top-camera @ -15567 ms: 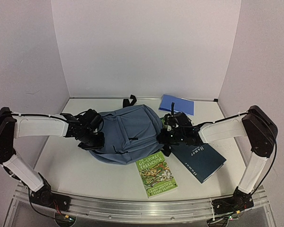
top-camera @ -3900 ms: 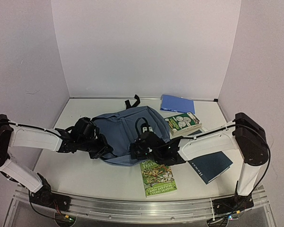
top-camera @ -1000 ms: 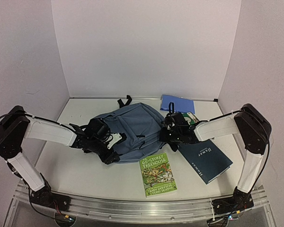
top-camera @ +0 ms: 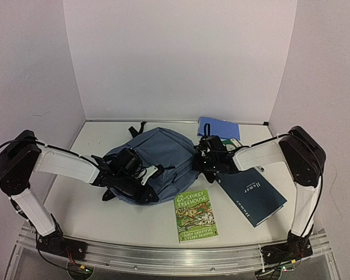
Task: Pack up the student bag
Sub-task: Adjust the student bag at the center of the board.
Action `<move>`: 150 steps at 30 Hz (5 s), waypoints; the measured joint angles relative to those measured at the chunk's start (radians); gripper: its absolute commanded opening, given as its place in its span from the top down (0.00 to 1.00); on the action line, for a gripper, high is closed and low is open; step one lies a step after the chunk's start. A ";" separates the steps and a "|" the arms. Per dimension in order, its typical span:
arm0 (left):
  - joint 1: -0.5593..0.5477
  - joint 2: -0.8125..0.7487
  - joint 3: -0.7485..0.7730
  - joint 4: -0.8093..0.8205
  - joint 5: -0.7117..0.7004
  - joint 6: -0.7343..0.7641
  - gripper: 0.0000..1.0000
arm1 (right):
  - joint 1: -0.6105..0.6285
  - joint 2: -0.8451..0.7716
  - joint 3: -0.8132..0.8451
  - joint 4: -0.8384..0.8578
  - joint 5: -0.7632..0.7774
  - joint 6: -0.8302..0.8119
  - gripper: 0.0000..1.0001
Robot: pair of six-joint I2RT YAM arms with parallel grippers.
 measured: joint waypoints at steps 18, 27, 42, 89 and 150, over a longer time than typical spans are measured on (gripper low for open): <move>0.220 -0.237 0.100 -0.212 -0.132 -0.315 0.22 | 0.004 -0.181 -0.050 -0.062 -0.074 0.049 0.36; 0.548 -0.292 0.082 -0.313 -0.187 -0.354 0.10 | 0.071 -0.165 -0.107 -0.083 -0.144 0.194 0.36; 0.653 -0.120 0.081 -0.328 -0.210 -0.329 0.88 | 0.089 -0.053 -0.101 -0.074 -0.149 0.250 0.85; 0.511 -0.206 0.015 -0.322 -0.191 -0.418 0.15 | 0.260 -0.079 0.140 -0.409 -0.060 0.273 0.61; 0.150 0.203 0.513 -0.287 -0.228 0.106 0.08 | 0.142 -0.058 0.116 -0.456 0.259 0.244 1.00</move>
